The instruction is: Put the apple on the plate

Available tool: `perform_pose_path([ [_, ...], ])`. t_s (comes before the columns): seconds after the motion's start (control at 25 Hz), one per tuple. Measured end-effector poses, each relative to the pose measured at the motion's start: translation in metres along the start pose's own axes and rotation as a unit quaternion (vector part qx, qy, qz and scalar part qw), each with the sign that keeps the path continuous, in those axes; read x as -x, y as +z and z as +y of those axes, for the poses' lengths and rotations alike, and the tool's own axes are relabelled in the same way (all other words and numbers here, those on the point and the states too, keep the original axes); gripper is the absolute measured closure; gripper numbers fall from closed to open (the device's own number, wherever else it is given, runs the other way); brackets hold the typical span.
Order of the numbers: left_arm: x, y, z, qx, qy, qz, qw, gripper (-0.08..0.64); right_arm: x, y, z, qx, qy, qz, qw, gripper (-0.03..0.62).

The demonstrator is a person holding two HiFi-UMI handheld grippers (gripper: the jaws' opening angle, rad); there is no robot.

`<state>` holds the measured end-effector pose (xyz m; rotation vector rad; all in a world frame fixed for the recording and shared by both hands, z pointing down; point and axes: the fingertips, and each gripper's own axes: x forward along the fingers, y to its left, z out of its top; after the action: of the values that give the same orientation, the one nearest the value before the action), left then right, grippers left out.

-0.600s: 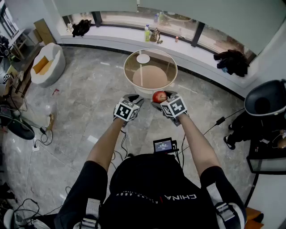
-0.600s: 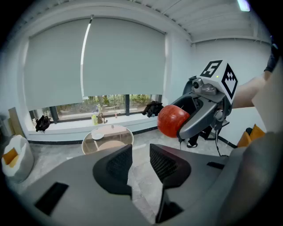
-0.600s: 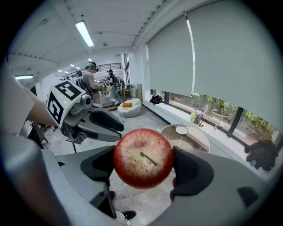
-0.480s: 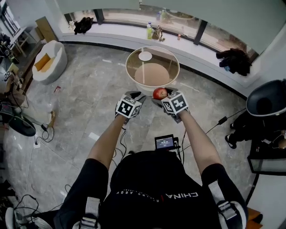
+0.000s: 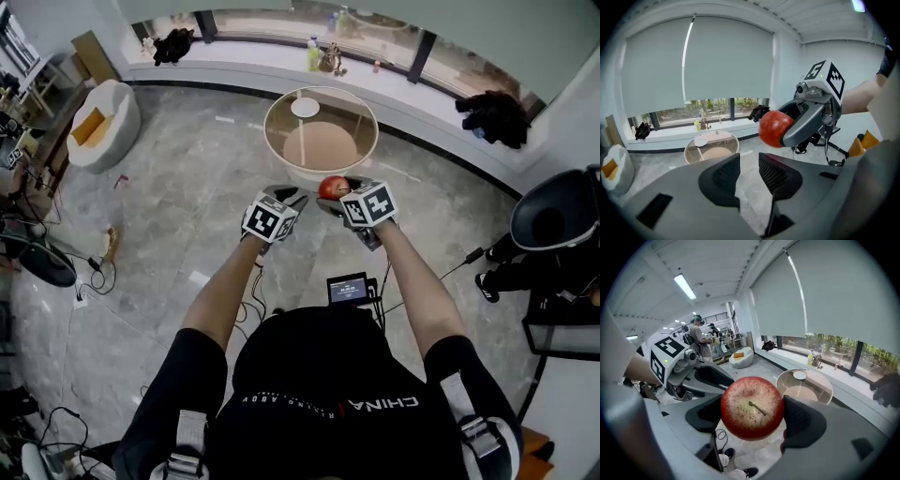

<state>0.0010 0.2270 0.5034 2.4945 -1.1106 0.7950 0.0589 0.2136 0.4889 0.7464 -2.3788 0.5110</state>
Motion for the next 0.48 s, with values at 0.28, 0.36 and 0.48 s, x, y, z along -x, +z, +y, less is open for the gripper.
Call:
perform_pose_path([
  [0.28,-0.012,0.003,-0.006,0.002,-0.022,0.004,0.9998,0.479,0.002,-0.010,-0.011,-0.018,0.011,-0.010,1.000,0.206],
  [0.36,-0.014,0.000,-0.005,0.004,-0.022,0.007,0.9997,0.502,0.003,-0.012,-0.012,-0.021,0.012,-0.009,1.000,0.206],
  [0.48,-0.014,-0.004,-0.004,0.000,-0.020,0.012,0.9997,0.527,0.003,-0.014,-0.012,-0.018,0.011,-0.009,1.000,0.206],
])
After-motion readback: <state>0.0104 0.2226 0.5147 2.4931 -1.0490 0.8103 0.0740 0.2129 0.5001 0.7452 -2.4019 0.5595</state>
